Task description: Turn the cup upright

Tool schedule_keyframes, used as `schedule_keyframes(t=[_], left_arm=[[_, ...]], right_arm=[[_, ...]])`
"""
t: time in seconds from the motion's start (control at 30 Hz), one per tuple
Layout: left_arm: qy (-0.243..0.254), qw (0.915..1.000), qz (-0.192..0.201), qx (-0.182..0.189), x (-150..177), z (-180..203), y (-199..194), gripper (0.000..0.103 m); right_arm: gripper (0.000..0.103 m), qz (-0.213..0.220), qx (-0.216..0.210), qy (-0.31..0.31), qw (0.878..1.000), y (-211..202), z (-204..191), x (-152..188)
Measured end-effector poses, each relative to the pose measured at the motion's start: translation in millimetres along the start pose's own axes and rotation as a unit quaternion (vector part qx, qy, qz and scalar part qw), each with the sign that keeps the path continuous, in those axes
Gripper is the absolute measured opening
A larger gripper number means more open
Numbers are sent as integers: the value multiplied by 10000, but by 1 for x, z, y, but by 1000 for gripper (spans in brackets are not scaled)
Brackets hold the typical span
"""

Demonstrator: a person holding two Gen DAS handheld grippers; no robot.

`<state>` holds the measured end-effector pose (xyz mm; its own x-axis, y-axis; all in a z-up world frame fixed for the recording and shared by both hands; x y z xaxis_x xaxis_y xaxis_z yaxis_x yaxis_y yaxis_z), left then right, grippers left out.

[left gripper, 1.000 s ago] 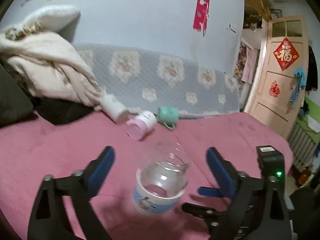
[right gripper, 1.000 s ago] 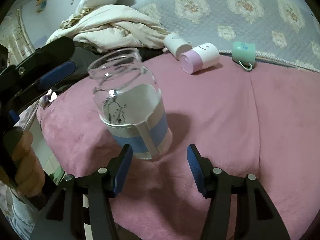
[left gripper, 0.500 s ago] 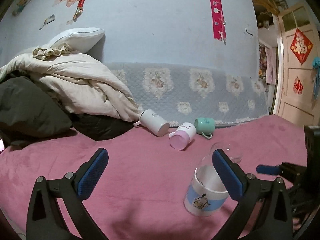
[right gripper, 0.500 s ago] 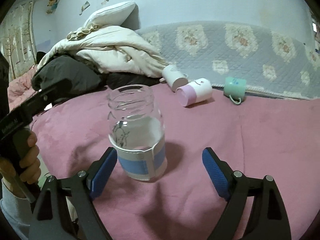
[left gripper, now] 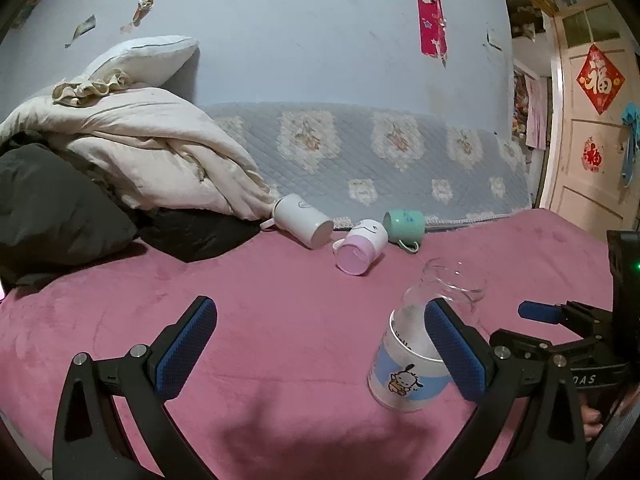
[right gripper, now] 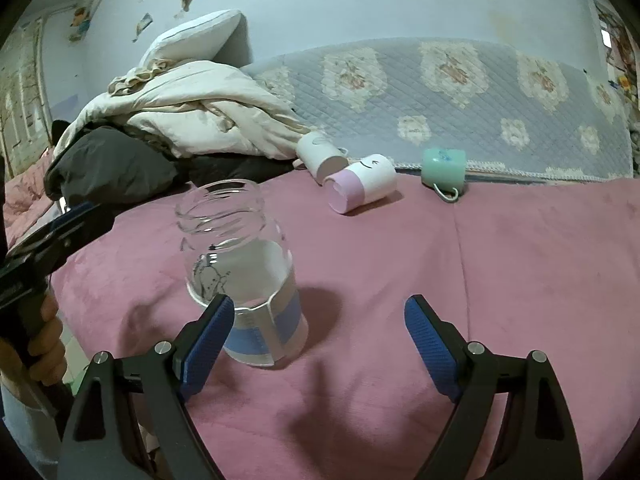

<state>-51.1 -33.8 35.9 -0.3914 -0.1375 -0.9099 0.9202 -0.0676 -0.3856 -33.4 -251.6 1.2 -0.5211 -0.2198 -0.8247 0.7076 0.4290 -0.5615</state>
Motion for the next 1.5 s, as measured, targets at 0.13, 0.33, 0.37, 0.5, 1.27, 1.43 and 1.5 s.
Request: schedule_keyframes(t=[0.13, 0.33, 0.37, 0.5, 1.27, 1.43, 1.5], left_arm=[[-79, 9999, 73, 1, 0, -1, -1, 103], [-131, 9998, 127, -79, -2, -5, -3, 103], [-122, 9999, 102, 5, -2, -4, -3, 103], [-129, 9999, 57, -7, -3, -4, -2, 103], [-40, 10000, 48, -27, -3, -2, -7, 103], [-131, 9999, -47, 60, -1, -4, -5, 103], [-114, 9999, -56, 43, -1, -4, -4, 103]], right_arm=[[89, -11, 54, 120, 9999, 0, 7, 1], [89, 52, 89, 106, 9999, -2, 7, 0], [89, 49, 96, 94, 9999, -1, 7, -1], [89, 38, 149, 80, 9998, -2, 5, 0], [89, 0, 253, 155, 9996, -4, 9, 1], [89, -20, 266, 72, 9996, -4, 6, 1], [89, -42, 290, 52, 9996, -3, 6, 2]])
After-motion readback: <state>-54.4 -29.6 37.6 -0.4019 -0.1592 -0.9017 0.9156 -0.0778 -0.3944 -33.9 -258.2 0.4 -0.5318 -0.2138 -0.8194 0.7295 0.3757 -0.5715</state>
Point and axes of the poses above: each gripper's, at about its wrist camera, not at the fingertips, and y roughly the way its jaws point, z to its right, x to its underside, the point moved 5 cm from there along y, roughly the way its jaws point, and after that the axes turned 6 degrees about -y, right-handed, at the moved point
